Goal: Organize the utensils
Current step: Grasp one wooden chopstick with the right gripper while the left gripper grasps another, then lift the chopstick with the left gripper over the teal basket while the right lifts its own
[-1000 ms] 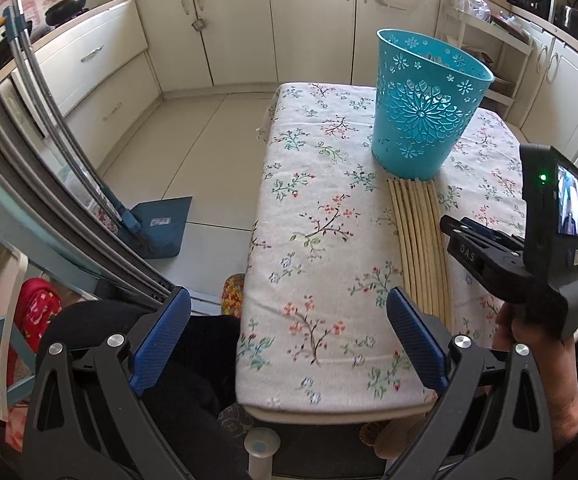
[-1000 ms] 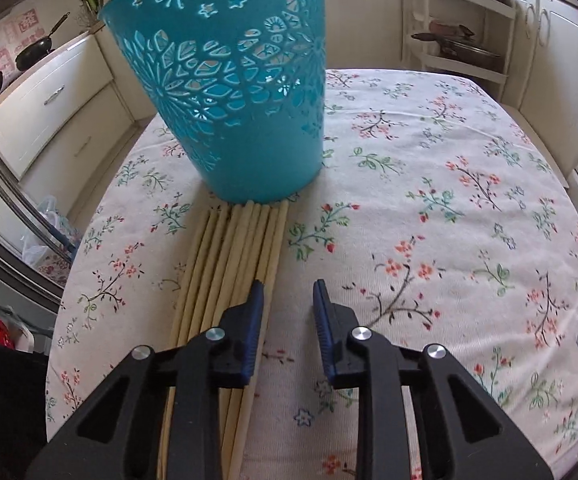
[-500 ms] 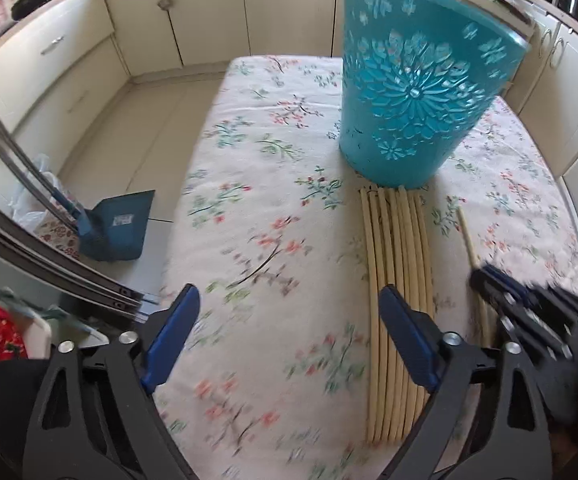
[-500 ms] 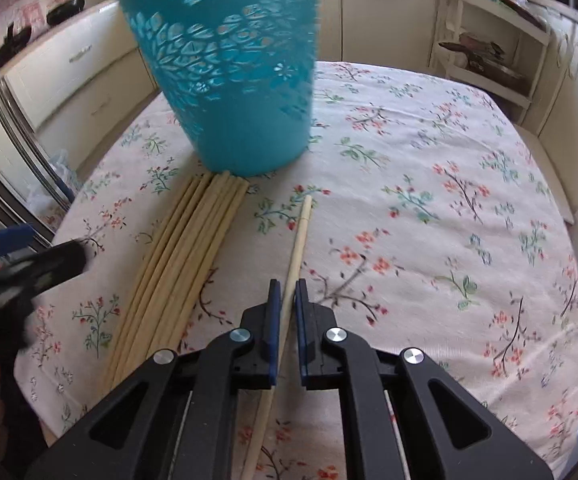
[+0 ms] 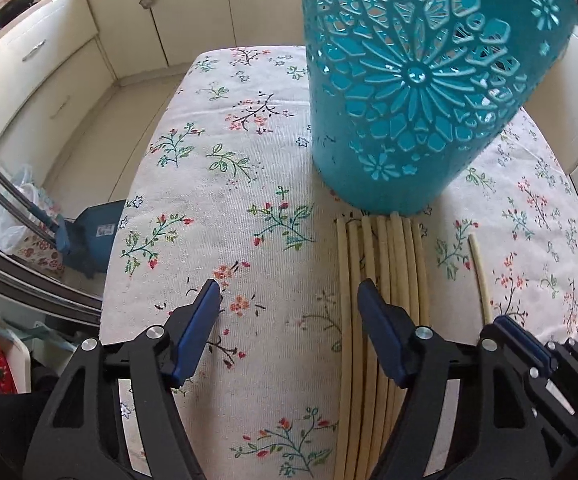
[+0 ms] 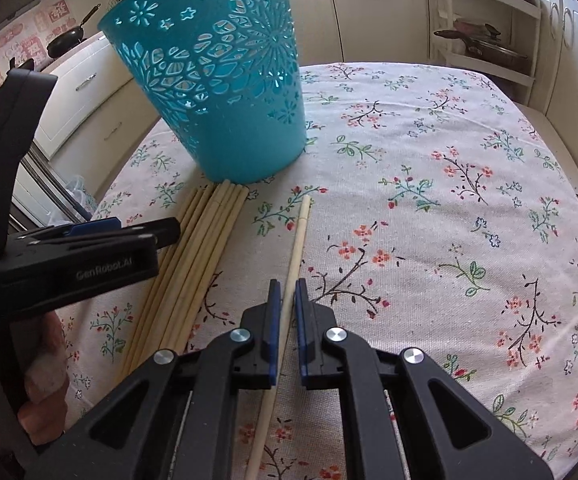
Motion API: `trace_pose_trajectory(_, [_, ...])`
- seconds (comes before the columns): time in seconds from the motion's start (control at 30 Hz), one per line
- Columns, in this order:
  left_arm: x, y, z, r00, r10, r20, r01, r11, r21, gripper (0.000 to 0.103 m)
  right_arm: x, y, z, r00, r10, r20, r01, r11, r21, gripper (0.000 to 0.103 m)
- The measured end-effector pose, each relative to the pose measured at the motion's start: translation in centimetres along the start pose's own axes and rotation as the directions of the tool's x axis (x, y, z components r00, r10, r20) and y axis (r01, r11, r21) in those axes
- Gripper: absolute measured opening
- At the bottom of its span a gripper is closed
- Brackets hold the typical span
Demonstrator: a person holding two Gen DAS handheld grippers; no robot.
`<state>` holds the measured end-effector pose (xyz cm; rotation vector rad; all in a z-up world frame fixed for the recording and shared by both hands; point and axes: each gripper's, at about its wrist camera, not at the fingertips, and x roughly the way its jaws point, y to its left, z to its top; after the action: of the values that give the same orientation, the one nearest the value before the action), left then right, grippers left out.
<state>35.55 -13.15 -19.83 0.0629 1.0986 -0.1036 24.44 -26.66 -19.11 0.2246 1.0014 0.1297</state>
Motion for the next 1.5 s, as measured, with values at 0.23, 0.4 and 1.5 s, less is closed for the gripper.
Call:
trace_pose_trajectory(0.23, [0.0,0.0,0.3,0.998,0.044,0.036,-0.045,0.998,0.035,0.064,0.1,-0.2,-0.1,1.0,0.012,0.001,-0.012,1.0,0.009,0.008])
trace_pose_trajectory(0.4, [0.4,-0.1,0.2,0.998,0.051,0.047,-0.054,0.997,0.053,0.049,0.2,-0.4,-0.1,1.0,0.017,0.003,-0.017,1.0,0.014,0.008])
trace_pose_trajectory(1.5, [-12.8,-1.4,15.9,0.795,-0.067,0.603,0.147,0.986,-0.084,0.004,0.3,-0.5,-0.1,1.0,0.019,-0.008,-0.018,1.0,0.023,0.008])
